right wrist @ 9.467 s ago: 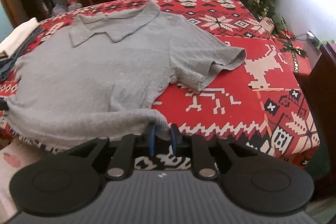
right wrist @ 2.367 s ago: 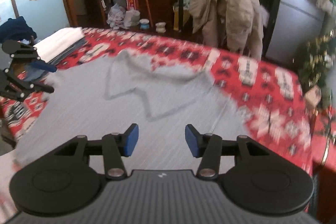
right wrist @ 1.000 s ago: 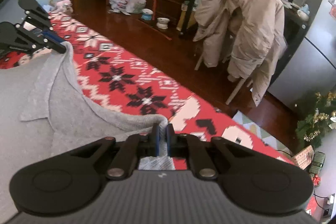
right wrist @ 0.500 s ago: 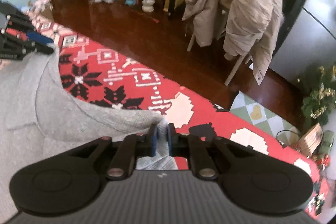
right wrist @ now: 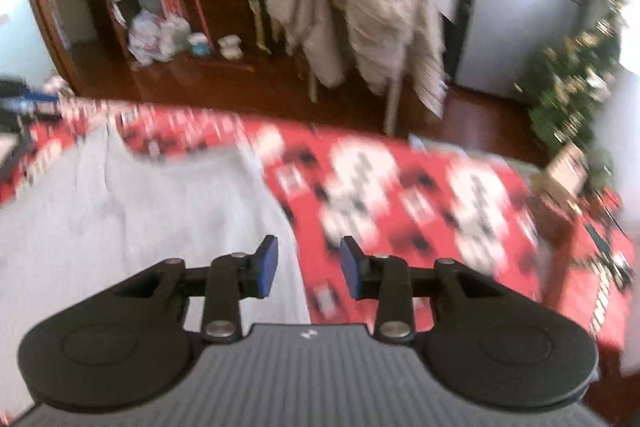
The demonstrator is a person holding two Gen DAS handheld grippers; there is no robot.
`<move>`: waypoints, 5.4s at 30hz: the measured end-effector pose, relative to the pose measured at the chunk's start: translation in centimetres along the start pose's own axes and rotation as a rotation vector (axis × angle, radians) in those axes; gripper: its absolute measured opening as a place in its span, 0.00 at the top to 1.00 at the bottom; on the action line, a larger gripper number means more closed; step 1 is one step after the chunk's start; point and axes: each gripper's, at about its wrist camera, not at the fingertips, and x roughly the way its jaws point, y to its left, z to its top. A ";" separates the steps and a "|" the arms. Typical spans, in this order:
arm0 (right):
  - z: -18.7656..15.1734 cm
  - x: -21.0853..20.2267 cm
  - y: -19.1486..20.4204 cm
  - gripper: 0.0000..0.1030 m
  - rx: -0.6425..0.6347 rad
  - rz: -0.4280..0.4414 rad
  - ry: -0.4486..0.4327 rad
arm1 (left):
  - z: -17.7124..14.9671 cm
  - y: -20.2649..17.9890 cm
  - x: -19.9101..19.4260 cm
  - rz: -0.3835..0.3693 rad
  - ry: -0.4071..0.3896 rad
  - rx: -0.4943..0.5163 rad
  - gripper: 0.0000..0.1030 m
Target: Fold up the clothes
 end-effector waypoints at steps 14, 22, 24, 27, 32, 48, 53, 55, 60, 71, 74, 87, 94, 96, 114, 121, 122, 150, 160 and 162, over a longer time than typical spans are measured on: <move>-11.0 -2.3 -1.9 0.81 0.197 0.028 0.027 | 6.9 -14.7 5.9 -0.218 -0.101 0.251 0.54; -11.4 -1.8 -1.0 0.97 0.140 -0.009 -0.021 | 9.2 -22.9 12.9 -0.257 -0.040 0.609 0.80; -11.6 -2.1 -1.0 0.97 0.139 -0.002 -0.029 | 9.3 -23.7 13.7 -0.299 -0.019 0.654 0.80; -12.0 -2.5 -1.1 0.97 0.137 0.007 -0.041 | 9.5 -24.4 14.5 -0.318 -0.003 0.704 0.80; -12.5 -3.1 -1.3 0.97 0.137 0.023 -0.056 | 9.1 -25.5 15.0 -0.317 0.039 0.852 0.83; -12.0 -3.8 -2.6 0.98 0.165 -0.012 -0.092 | 11.5 -23.4 15.1 -0.338 0.069 0.567 0.99; -11.0 -3.1 -4.1 0.98 0.176 -0.050 -0.084 | 11.7 -23.9 15.8 -0.304 0.053 0.497 0.99; -10.8 -2.6 -4.5 0.98 0.184 -0.059 -0.072 | 11.1 -24.7 16.3 -0.286 0.063 0.533 0.99; -10.8 -1.2 -5.1 0.98 0.192 -0.080 -0.043 | 11.1 -24.9 16.7 -0.247 0.046 0.497 0.91; -9.5 -5.7 -6.1 0.78 0.262 -0.084 -0.115 | 15.3 -20.1 10.8 -0.325 -0.018 0.062 0.47; -7.6 -7.7 -4.8 0.75 0.204 -0.078 -0.144 | 16.0 -17.1 7.0 -0.333 -0.038 -0.039 0.46; 4.6 -7.1 9.9 0.70 -0.140 0.116 -0.189 | 5.1 -1.6 -6.6 -0.026 0.062 -0.081 0.46; 8.4 -0.6 19.2 0.70 -0.231 0.250 -0.149 | -4.2 4.1 -7.8 0.058 0.185 -0.182 0.48; 9.1 1.7 21.9 0.71 -0.276 0.285 -0.136 | -6.6 4.8 -7.3 0.070 0.228 -0.195 0.55; 11.2 19.4 39.0 0.78 -0.821 0.372 -0.022 | -14.7 5.4 -5.9 0.059 0.371 -0.154 0.67; 10.2 20.4 40.4 0.78 -1.007 0.355 0.003 | -14.9 5.5 -5.7 0.049 0.396 -0.172 0.66; 10.2 20.5 40.6 0.78 -1.035 0.359 0.013 | -14.9 5.6 -5.7 0.047 0.401 -0.184 0.66; 11.9 21.7 41.1 0.97 -0.894 0.393 0.010 | -14.5 5.7 -5.7 0.179 0.386 -0.029 0.98; 13.3 19.5 39.8 0.70 -0.662 0.412 -0.061 | -14.2 6.1 -7.5 0.223 0.293 -0.084 0.54; 13.5 17.5 39.5 0.70 -0.607 0.428 -0.082 | -13.8 6.1 -9.0 0.234 0.251 -0.093 0.53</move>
